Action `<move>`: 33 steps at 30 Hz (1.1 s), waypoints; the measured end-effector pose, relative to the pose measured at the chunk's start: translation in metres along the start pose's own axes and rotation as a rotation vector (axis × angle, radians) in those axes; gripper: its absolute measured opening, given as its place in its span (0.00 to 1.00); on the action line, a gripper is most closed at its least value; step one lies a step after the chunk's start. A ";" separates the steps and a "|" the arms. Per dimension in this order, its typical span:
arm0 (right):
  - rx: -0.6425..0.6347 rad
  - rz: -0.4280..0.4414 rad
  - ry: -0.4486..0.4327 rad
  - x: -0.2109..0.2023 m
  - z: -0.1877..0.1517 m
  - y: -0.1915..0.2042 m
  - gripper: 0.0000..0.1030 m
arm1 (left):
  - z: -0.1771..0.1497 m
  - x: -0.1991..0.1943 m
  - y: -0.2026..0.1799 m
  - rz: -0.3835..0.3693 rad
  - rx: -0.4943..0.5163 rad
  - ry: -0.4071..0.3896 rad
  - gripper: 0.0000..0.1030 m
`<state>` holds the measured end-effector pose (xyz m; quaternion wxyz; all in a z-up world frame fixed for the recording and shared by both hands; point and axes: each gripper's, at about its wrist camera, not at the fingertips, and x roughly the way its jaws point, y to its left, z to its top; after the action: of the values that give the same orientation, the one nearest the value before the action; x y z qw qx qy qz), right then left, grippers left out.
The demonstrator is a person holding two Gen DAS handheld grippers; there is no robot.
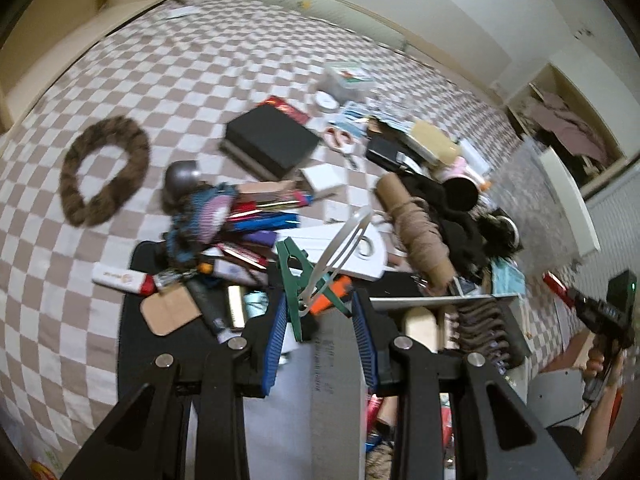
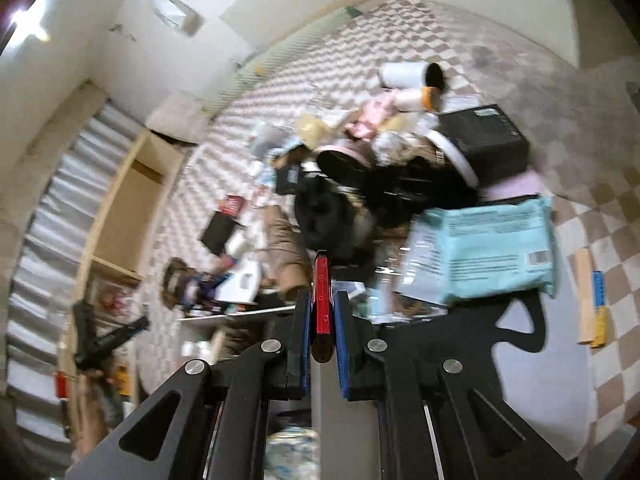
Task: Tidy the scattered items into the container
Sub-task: 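Lift the red lipstick with the right tool while the left tool carries the clothespin over the white box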
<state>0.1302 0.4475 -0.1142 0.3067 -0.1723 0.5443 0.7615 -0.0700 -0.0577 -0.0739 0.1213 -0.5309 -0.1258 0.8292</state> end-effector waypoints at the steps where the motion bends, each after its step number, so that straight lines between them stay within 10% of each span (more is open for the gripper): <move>1: -0.003 0.021 -0.002 0.001 0.000 0.006 0.12 | -0.001 0.000 -0.006 -0.008 0.013 0.002 0.32; 33: -0.320 0.153 0.351 0.097 -0.072 0.123 0.12 | -0.087 0.029 -0.121 -0.157 0.427 0.255 0.32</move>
<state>-0.0284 0.3803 -0.1078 0.1175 -0.3067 0.4731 0.8175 0.0059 0.0724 -0.0929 0.3094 -0.5821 0.0275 0.7515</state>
